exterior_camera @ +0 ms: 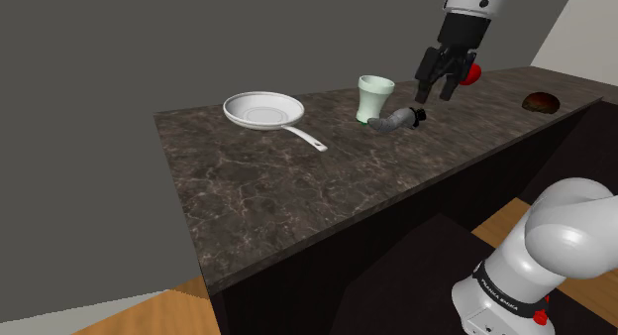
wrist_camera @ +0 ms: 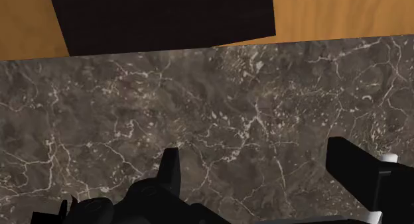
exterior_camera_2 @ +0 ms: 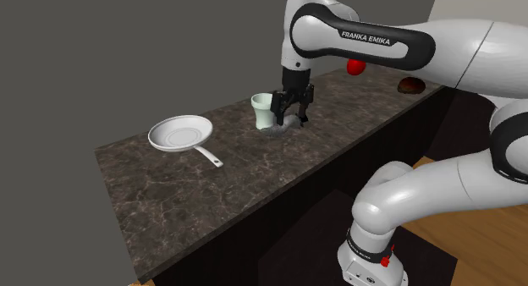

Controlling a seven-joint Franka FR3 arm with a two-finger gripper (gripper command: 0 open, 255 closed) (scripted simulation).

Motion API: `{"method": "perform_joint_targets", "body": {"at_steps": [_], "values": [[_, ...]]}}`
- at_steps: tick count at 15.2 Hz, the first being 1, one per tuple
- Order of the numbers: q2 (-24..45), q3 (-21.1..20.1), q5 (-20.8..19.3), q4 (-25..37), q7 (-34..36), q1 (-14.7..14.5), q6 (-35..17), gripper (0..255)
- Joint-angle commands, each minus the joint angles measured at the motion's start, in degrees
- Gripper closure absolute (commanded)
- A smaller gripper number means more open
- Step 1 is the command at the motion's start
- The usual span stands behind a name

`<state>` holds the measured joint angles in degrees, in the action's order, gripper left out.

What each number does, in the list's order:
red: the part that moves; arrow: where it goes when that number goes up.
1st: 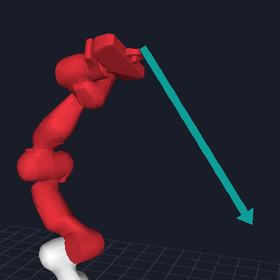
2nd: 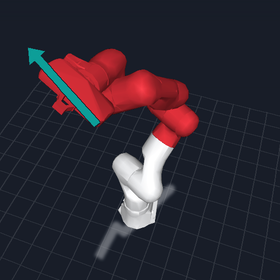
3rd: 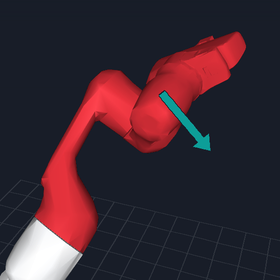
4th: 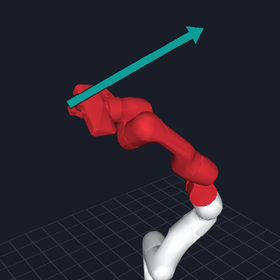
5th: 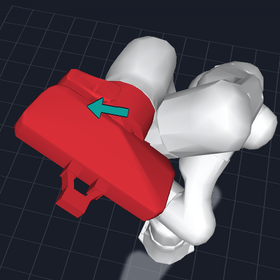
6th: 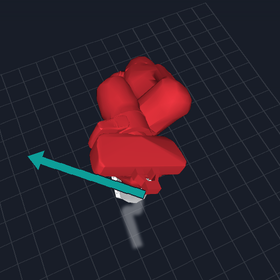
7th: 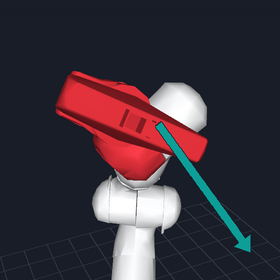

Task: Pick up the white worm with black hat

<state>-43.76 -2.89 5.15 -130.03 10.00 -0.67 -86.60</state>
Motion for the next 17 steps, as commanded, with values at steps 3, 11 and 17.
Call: {"method": "perform_joint_targets", "body": {"at_steps": [3,11,17], "values": [[-0.7,3.2,-3.0,-2.7,-9.2,-1.6,-2.8,0],[3.0,17.0,-13.3,-7.6,-45.2,-8.5,-16.6,0],[11.7,27.8,-16.3,-5.1,-71.8,-15.8,-27.6,0]]}}
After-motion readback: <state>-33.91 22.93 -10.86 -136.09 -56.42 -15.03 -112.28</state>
